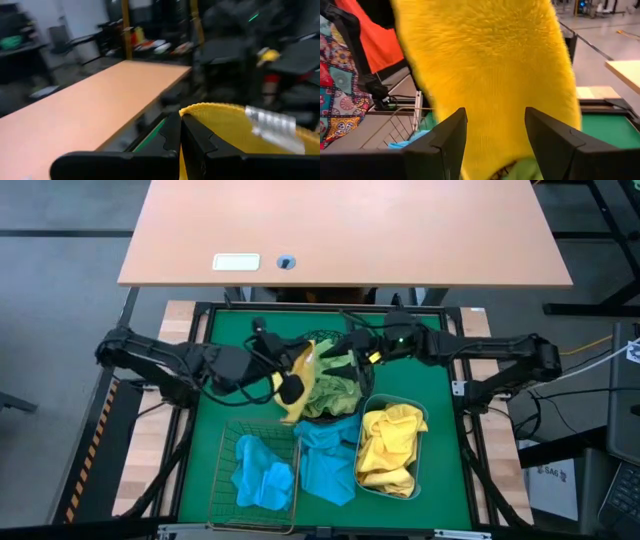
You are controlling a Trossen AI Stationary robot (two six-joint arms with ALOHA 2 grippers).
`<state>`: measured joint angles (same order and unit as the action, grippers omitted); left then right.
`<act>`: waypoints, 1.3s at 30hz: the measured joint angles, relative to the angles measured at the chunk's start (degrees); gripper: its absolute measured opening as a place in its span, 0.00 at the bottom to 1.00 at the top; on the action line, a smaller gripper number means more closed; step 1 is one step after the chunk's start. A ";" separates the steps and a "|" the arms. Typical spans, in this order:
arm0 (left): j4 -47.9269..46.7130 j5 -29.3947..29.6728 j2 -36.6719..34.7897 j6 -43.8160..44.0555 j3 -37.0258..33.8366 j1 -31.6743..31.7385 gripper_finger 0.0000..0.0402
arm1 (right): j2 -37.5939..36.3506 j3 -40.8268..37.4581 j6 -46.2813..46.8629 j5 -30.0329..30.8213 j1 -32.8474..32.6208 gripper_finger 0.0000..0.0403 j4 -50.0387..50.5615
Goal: Sort microfiber towel by color & place in baskets
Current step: Put the yellow microfiber cloth into the blue bin
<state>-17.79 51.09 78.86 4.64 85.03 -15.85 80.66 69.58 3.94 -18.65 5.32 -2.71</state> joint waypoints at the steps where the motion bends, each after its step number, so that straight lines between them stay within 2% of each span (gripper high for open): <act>1: 2.10 -1.92 0.46 -1.39 0.00 0.36 0.00 | 0.40 0.00 -0.03 0.04 -0.37 0.50 -0.90; 7: 10.46 -10.32 2.49 -6.75 0.00 1.41 0.00 | 1.06 -0.03 -0.98 1.97 -2.48 0.50 -3.41; 19: 10.73 -19.24 2.50 -6.84 0.00 1.54 0.00 | 1.03 -0.02 -1.20 1.05 -4.59 0.50 -2.94; 29: 4.93 -18.93 2.48 -6.74 0.00 -1.88 0.00 | -1.05 -0.02 0.37 1.05 -4.59 0.50 5.54; 39: 1.47 -18.97 2.46 -6.66 0.00 -3.09 0.00 | -4.54 -0.02 -3.51 1.04 -4.59 0.50 4.91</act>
<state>-16.32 32.12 81.32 -2.02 85.03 -18.94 76.12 69.56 0.43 -17.61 0.73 2.20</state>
